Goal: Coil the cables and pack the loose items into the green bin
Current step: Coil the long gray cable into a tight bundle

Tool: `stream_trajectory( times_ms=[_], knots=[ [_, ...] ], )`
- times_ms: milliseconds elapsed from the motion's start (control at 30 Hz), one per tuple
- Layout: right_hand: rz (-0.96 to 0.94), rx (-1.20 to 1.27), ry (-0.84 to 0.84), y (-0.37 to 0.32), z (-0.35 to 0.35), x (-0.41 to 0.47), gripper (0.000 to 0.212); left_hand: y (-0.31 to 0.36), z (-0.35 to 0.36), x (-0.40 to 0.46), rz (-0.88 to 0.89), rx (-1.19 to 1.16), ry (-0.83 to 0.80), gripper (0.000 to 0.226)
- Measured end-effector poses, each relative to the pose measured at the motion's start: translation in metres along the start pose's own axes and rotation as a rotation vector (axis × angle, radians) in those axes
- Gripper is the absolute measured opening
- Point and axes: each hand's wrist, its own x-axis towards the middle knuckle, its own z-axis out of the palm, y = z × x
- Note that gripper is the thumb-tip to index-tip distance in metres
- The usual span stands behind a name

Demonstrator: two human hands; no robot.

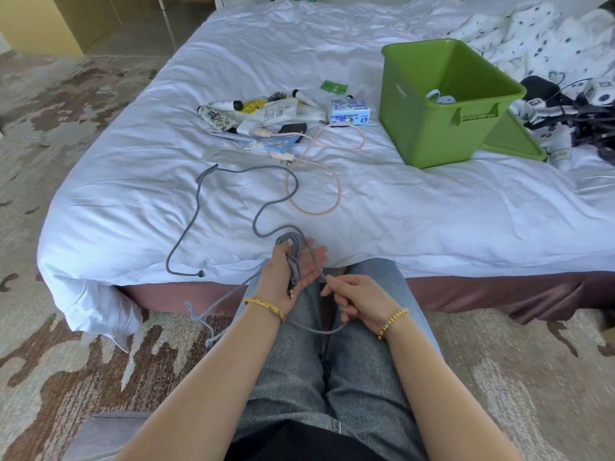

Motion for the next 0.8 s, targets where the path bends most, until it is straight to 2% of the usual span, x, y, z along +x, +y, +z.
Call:
stream_trajectory(
  times_ms=[100,267,400,500,667,800],
  knots=[
    [0.07,-0.057,-0.122,0.0,0.001,-0.001,0.03,-0.003,0.0,0.0,0.004,0.023,0.034,0.042],
    [0.08,-0.1,-0.134,0.001,0.004,-0.001,0.028,-0.005,-0.005,-0.002,0.016,0.124,0.056,0.041],
    [0.112,0.055,-0.268,0.002,0.001,-0.005,0.027,0.004,-0.009,0.001,0.175,0.21,0.105,0.045],
    [0.107,0.147,-0.333,0.001,-0.005,-0.008,0.027,0.011,-0.014,0.008,0.317,0.291,0.204,0.047],
    [0.022,0.31,-0.19,-0.001,-0.01,-0.007,0.021,0.012,-0.016,0.018,0.413,0.429,0.352,0.056],
    [-0.116,0.555,-0.023,0.0,-0.015,-0.004,0.018,0.014,-0.014,0.02,0.344,0.558,0.313,0.051]
  ],
)
